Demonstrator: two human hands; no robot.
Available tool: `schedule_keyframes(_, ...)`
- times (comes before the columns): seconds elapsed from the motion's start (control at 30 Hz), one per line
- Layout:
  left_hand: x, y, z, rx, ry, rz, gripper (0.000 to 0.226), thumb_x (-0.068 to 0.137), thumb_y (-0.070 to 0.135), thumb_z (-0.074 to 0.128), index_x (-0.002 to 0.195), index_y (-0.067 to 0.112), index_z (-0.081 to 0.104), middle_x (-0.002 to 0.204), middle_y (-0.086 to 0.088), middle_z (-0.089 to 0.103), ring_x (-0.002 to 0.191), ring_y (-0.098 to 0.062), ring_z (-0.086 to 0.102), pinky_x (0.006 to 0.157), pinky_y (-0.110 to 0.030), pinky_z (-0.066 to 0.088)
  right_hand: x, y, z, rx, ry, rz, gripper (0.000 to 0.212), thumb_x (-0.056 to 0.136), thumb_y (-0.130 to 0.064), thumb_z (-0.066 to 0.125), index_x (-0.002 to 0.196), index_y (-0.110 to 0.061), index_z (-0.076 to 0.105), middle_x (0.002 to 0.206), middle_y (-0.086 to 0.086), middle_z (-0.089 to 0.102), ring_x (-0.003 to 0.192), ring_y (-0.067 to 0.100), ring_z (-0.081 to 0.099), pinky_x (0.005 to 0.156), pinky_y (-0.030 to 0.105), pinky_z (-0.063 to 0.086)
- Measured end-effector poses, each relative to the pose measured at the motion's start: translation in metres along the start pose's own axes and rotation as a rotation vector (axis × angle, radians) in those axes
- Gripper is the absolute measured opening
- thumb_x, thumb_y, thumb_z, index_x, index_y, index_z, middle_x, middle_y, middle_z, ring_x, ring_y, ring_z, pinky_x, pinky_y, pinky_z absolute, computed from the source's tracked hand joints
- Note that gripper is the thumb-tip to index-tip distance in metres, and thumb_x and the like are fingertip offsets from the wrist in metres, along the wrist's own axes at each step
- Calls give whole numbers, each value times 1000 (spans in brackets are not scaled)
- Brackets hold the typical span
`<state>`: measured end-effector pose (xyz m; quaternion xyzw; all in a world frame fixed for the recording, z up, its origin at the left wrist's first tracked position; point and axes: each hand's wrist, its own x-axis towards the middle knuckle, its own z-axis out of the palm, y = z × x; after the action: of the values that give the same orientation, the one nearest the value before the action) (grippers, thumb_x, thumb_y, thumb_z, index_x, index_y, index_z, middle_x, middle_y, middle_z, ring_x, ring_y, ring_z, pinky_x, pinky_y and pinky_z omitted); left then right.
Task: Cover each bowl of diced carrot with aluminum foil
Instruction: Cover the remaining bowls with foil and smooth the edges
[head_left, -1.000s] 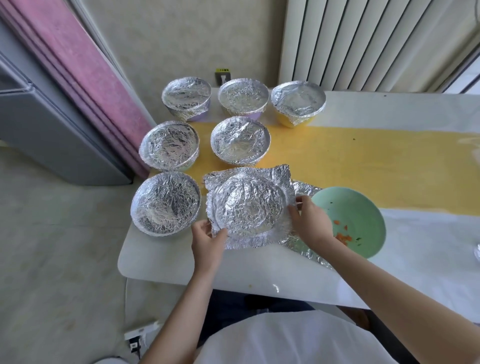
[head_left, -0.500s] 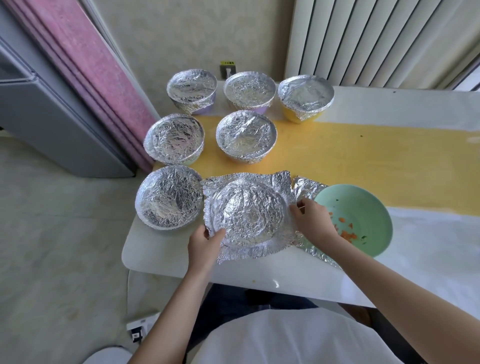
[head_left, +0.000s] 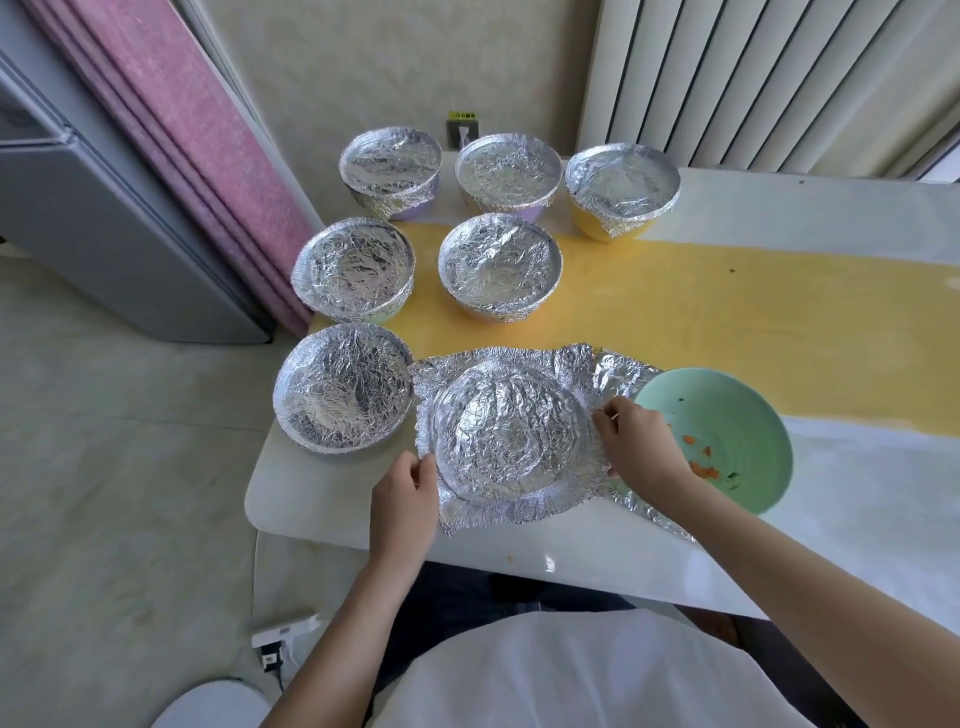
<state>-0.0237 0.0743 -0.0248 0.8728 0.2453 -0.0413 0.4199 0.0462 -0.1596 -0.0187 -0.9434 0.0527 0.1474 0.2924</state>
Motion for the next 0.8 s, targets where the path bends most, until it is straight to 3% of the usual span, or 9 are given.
schedule_keyframes(0.1,-2,2,0,-19,92,58,13,96,23,45,89,12,43,82,-2,50,72,-21,48,60,-34,40,-1,-1,-1,0,2,4,26,99,-23,41,97,-1,54,74,18,62,60,34,63,53,45,51)
schedule_keyframes(0.2,-1,10,-2,30,228,271,14,92,13,51,103,7,46,98,-4,47,86,-22,48,73,-34,43,-5,-8,-9,-86,70,16,26,99,-24,38,111,-4,49,91,17,65,71,35,62,60,40,49)
schedule_keyframes(0.27,3,19,-4,106,269,409,16,91,9,52,106,5,50,102,-7,48,91,-24,49,78,-37,44,-8,-16,-15,-211,152,-25,30,99,-27,38,124,-11,41,117,11,59,92,35,61,68,38,46)
schedule_keyframes(0.33,9,28,-2,193,245,498,20,92,9,50,112,7,52,115,-10,51,106,-25,50,89,-42,44,-9,-26,-16,-178,220,-186,41,98,-22,43,137,-9,36,140,9,43,120,32,49,86,41,44)
schedule_keyframes(0.43,19,43,7,319,98,572,40,97,17,40,137,13,39,148,-7,32,138,-23,26,114,-41,21,-2,-41,0,-198,264,-448,49,94,-12,51,139,1,37,148,18,33,139,33,29,113,44,27)
schedule_keyframes(0.53,30,53,19,507,-48,597,52,101,27,28,149,15,12,157,-1,-1,143,-15,-11,117,-35,-7,11,-50,26,-351,209,-531,54,92,-16,56,138,4,37,147,21,34,139,37,26,113,47,19)
schedule_keyframes(0.6,37,52,27,652,-106,575,56,100,35,17,149,14,-2,152,1,-18,139,-15,-23,115,-37,-14,18,-51,38,-437,173,-531,56,91,-19,57,138,4,38,146,21,35,137,38,28,112,49,21)
schedule_keyframes(0.67,43,48,34,749,-127,545,60,97,41,8,148,13,-9,148,1,-25,137,-17,-27,114,-40,-16,25,-45,47,-501,146,-508,58,94,-25,49,141,3,30,149,20,29,139,37,23,113,47,12)
schedule_keyframes(0.8,49,37,40,828,-128,513,62,101,39,15,144,11,-19,148,-4,-29,136,-20,-29,113,-42,-16,30,-35,49,-485,106,-474,60,100,-32,34,147,-1,13,155,15,14,144,32,8,114,37,-4)
